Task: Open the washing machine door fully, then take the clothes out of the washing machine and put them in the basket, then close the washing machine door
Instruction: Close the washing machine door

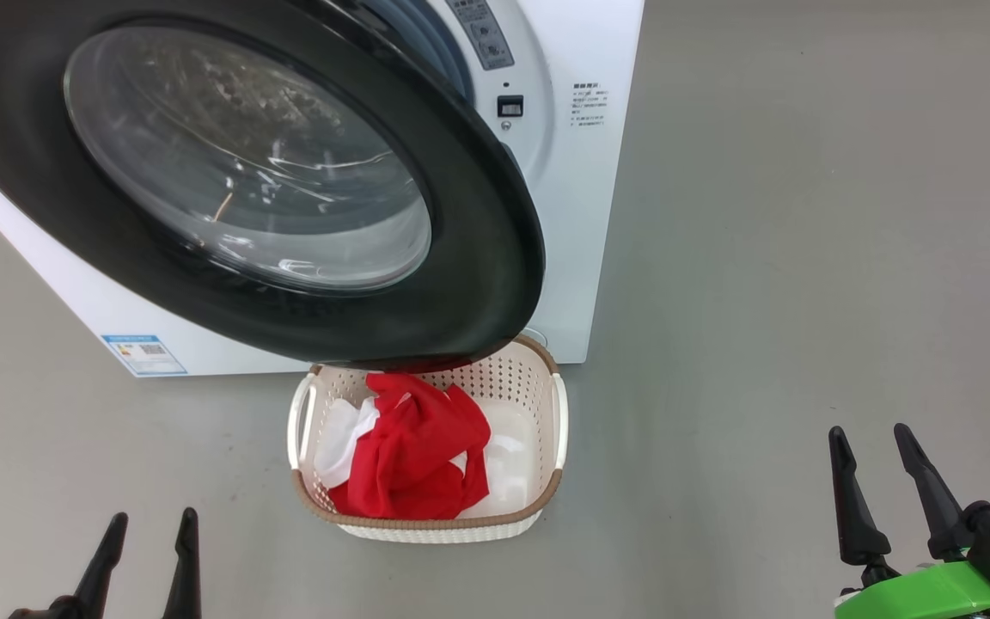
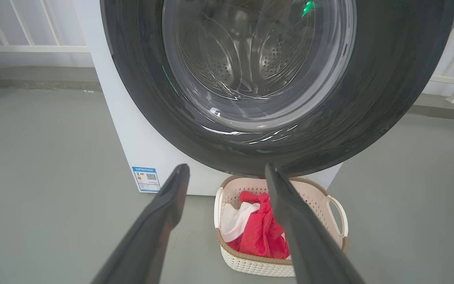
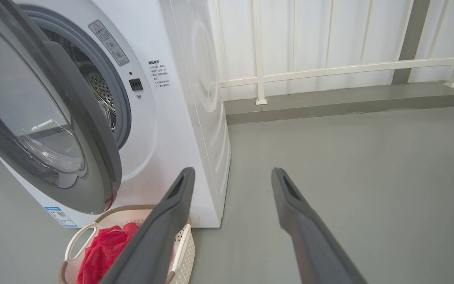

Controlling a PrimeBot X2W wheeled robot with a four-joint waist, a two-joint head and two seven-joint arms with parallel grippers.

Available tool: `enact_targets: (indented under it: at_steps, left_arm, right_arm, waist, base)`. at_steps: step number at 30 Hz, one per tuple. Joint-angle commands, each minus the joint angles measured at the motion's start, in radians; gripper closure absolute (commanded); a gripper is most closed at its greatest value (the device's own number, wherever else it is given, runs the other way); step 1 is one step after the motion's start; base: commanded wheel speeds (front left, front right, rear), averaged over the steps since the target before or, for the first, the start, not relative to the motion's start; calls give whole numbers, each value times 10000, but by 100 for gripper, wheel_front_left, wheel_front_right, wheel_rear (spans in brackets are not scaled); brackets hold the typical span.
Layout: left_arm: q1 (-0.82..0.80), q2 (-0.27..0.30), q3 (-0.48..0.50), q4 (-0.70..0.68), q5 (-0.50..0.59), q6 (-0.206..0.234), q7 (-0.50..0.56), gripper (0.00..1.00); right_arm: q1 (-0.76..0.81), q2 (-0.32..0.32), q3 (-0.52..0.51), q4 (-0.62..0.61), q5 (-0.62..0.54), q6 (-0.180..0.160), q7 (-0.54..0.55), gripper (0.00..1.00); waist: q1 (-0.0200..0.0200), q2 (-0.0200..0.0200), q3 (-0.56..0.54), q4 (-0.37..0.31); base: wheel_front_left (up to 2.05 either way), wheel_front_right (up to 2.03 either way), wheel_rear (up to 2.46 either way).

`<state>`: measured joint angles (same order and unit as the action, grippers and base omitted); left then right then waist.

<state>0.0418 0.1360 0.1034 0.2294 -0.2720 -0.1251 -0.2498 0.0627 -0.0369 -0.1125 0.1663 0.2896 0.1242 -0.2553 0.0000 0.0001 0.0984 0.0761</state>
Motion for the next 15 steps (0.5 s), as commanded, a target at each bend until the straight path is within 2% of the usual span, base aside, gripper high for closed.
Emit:
enact_targets:
  at_steps: [1, 9, 10, 12, 13, 15]
  left_arm:
    - [-275, 139, 362, -183, 110, -56, -120, 0]
    - [-263, 116, 290, -219, 167, -56, -120, 0]
    - [-263, 111, 285, -230, 175, -56, -120, 0]
    - [-266, 95, 272, -254, 193, -56, -120, 0]
    - [-271, 85, 259, -262, 201, -56, -120, 0]
    - [-291, 69, 221, -273, 211, -56, -120, 0]
  right_arm:
    - [-119, -133, 236, -212, 4, 65, -65, 0]
    - [-44, -133, 254, -213, 26, 65, -65, 0]
    - [-36, -133, 268, -225, 36, 65, -65, 19]
    - [-30, -133, 284, -261, 66, 65, -65, 66]
    - [-30, -133, 300, -275, 82, 65, -65, 100]
    - [-42, -133, 361, -297, 99, 65, -65, 100]
  waist:
    - [0, -1, -9, -4]
    - [0, -1, -124, 52]
    - [0, -1, -130, 65]
    - [0, -1, -136, 104]
    - [0, -1, -136, 128]
    - [0, -1, -128, 187]
  base:
    - [0, 0, 0]
    - [0, 0, 0]
    - [0, 0, 0]
    - [0, 0, 0]
    - [0, 0, 0]
    - [0, 0, 0]
